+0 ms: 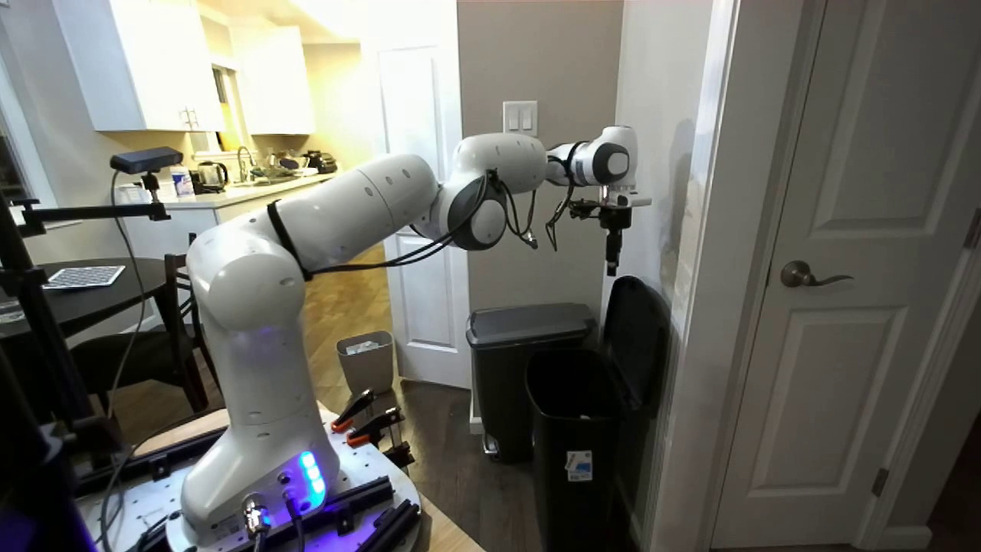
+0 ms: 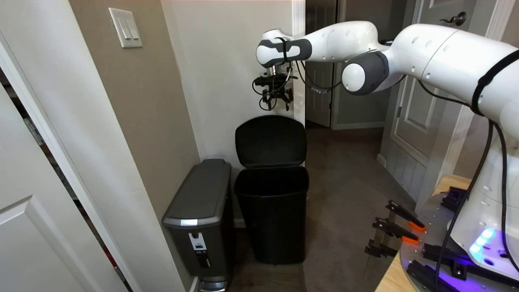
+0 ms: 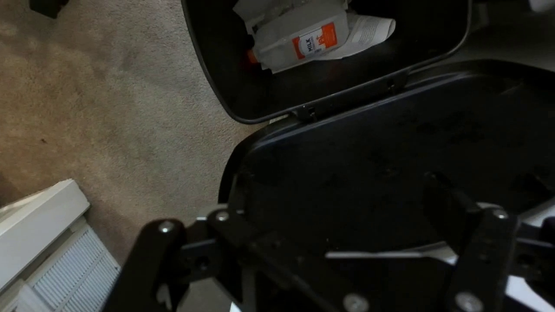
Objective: Fully open the black bin
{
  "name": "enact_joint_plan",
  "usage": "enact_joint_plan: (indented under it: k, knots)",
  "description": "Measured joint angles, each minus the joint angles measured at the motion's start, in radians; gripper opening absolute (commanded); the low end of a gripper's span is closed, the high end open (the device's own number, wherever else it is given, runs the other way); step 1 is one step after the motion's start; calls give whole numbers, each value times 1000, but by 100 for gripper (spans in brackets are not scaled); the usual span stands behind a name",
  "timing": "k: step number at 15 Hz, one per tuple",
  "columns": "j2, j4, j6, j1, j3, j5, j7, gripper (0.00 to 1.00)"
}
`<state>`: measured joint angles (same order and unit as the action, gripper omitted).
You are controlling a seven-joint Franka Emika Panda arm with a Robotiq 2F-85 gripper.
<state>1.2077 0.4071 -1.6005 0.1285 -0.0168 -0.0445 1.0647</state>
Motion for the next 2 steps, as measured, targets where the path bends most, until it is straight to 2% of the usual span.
enact_joint_plan:
  k: [2]
  knots:
    - [5,0,-6,-25,-2,-3,0,100]
